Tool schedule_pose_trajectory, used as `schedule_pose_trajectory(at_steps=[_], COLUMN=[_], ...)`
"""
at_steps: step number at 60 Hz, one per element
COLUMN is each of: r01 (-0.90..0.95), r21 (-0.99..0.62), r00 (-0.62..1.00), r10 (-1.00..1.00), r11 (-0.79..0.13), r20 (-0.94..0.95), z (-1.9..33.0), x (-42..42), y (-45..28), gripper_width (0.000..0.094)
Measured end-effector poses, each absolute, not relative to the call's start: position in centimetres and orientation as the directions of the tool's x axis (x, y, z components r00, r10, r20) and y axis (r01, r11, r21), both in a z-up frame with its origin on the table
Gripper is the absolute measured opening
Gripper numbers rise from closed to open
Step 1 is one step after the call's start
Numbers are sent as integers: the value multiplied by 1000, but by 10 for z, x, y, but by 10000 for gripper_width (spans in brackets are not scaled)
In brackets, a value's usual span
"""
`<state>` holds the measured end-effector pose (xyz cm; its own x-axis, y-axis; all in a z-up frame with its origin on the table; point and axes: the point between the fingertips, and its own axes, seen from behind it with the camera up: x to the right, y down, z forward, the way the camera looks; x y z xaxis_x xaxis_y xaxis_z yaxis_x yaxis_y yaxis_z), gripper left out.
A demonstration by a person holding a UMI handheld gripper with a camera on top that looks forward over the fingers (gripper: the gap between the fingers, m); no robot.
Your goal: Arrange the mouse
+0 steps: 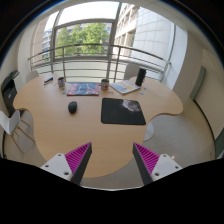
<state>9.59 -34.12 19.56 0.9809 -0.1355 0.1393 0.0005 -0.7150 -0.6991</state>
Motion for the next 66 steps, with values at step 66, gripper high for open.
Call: schedule_pose_trajectory(at_steps=[66], r01=[0], r21=[-768], r00=[998], r10=[-53], r11=[-640], r20=[43], z=[-13], x=[-83], y=[26], gripper_width=[821])
